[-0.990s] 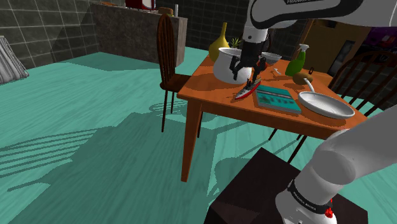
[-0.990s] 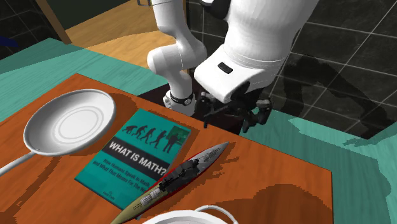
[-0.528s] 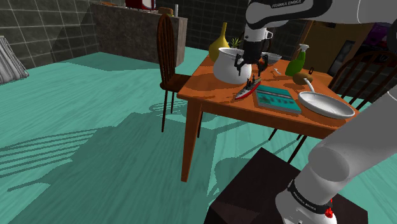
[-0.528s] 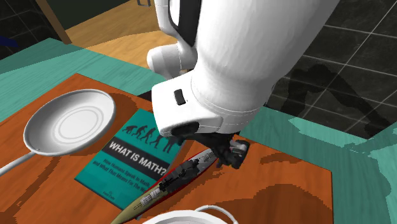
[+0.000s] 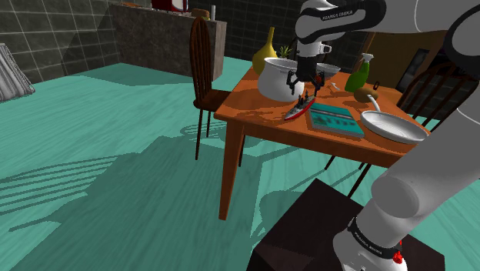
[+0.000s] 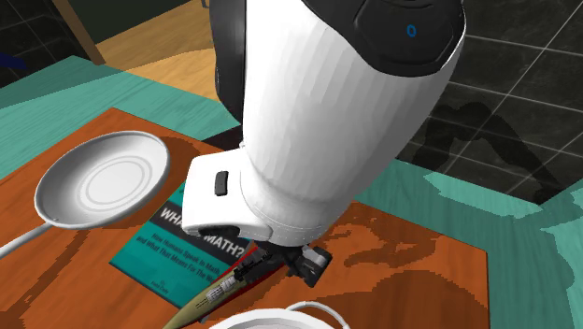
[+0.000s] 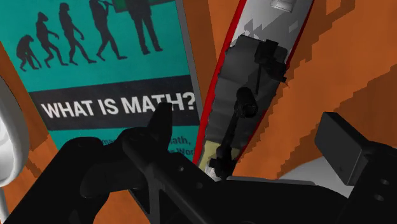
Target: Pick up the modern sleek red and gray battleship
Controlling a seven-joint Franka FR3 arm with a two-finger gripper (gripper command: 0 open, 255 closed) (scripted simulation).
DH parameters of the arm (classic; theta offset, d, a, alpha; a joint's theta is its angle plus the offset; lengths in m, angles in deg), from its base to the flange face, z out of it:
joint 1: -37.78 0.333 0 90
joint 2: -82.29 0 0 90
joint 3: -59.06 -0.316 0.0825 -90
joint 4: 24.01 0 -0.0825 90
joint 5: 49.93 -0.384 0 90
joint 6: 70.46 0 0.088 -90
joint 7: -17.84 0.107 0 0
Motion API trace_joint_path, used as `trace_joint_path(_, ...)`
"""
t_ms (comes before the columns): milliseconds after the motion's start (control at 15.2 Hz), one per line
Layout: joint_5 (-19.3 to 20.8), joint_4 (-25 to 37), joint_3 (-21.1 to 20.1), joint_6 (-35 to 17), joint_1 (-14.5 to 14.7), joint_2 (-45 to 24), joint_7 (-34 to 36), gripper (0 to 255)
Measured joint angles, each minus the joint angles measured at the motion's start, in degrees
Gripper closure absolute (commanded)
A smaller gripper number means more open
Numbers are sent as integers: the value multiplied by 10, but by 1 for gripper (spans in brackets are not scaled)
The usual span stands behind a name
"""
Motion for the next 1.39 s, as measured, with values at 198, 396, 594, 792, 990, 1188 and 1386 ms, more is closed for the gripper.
trace_joint_path(198,0,-19,0,-21,0,-3,5,0)
trace_joint_path(396,1,-24,0,-26,0,-2,5,255)
trace_joint_path(594,1,-25,0,-27,0,-2,5,255)
trace_joint_path(792,1,-25,0,-27,0,-2,5,255)
trace_joint_path(990,1,-22,0,-25,0,-3,5,255)
trace_joint_path(1188,0,-5,1,-7,-1,-2,1,255)
trace_joint_path(1386,0,18,0,17,0,-1,-2,255)
